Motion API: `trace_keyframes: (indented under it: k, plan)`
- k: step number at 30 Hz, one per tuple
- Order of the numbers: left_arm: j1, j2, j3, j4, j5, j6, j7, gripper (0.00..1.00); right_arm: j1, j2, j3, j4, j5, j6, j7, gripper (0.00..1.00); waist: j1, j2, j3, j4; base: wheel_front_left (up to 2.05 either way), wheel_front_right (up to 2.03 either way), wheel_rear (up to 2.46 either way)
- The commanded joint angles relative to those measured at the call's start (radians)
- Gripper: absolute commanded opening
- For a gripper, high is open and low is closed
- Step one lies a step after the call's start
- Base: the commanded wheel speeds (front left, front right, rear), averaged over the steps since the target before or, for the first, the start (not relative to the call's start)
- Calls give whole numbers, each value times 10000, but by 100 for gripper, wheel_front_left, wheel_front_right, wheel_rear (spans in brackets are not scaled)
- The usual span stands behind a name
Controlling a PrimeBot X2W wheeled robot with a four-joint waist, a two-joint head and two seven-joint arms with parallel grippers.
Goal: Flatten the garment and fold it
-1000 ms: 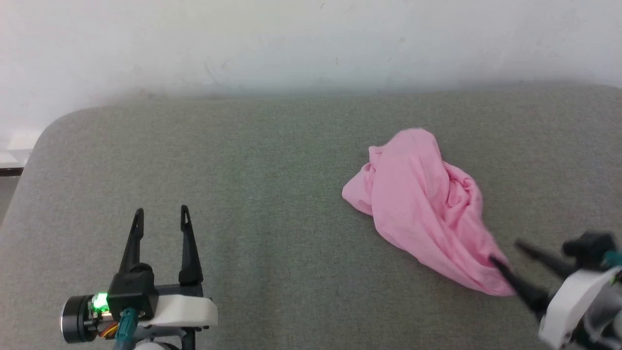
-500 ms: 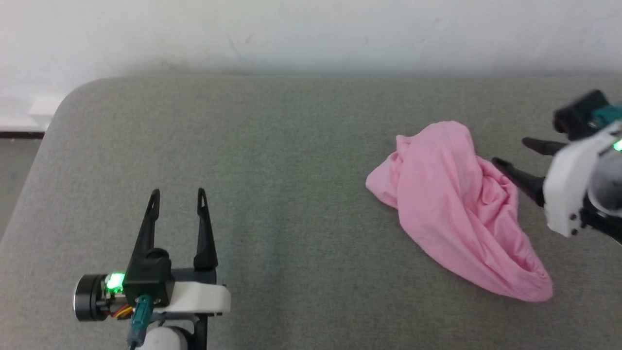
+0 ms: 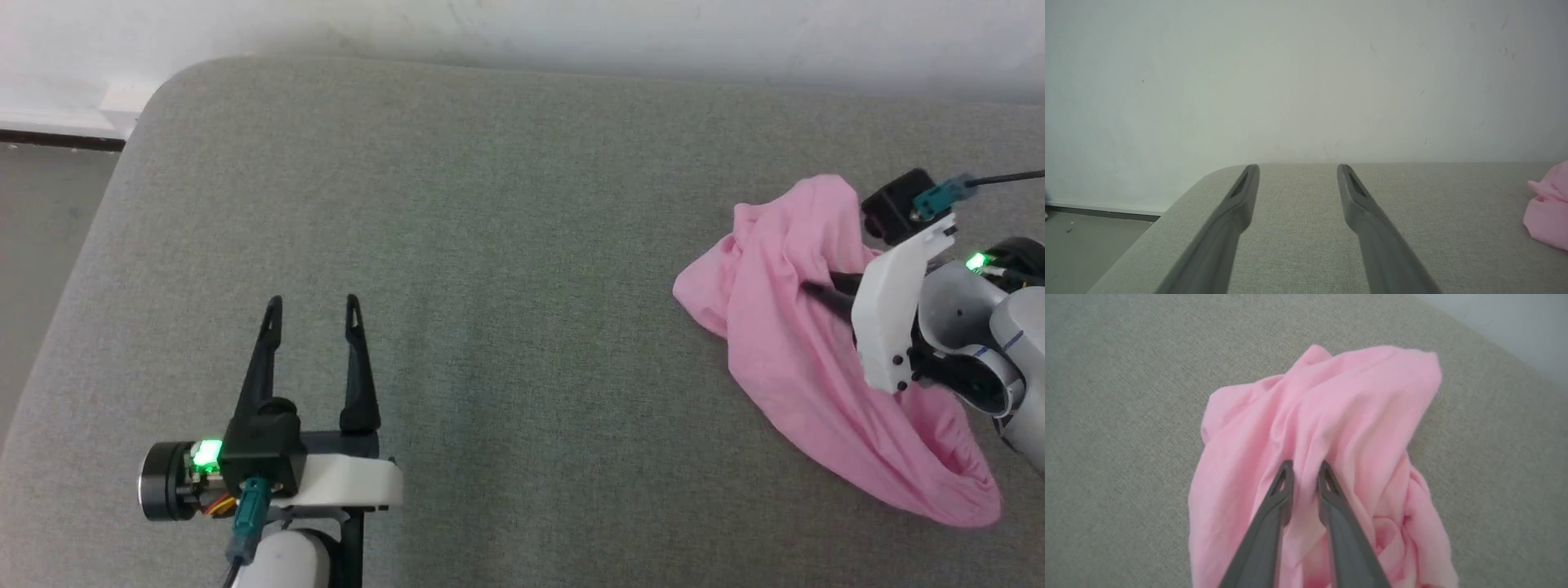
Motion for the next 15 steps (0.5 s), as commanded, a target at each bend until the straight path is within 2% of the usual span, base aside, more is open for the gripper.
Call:
trace_keyframes:
  k: [1,8,11,15]
  plan:
    - [-104,-2,61,47,-63,89,-47,100,-189,-120,72,-132,131,-9,-441,0,-1,-1,-7,-19,0,0,0]
    - [99,15,185,54,-48,119,-47,100,-510,-582,673,-1872,255,-9,-2354,0,-1,-1,-301,-340,0,0,0]
    - [72,9,167,28,-38,91,-47,100,-383,-284,1189,-2824,86,-9,-2820,0,-1,-1,-326,-360,0,0,0]
    - [3,-17,51,6,-27,52,-47,100,301,585,2474,-3442,-90,-9,-2998,0,-1,-1,-303,-200,0,0,0]
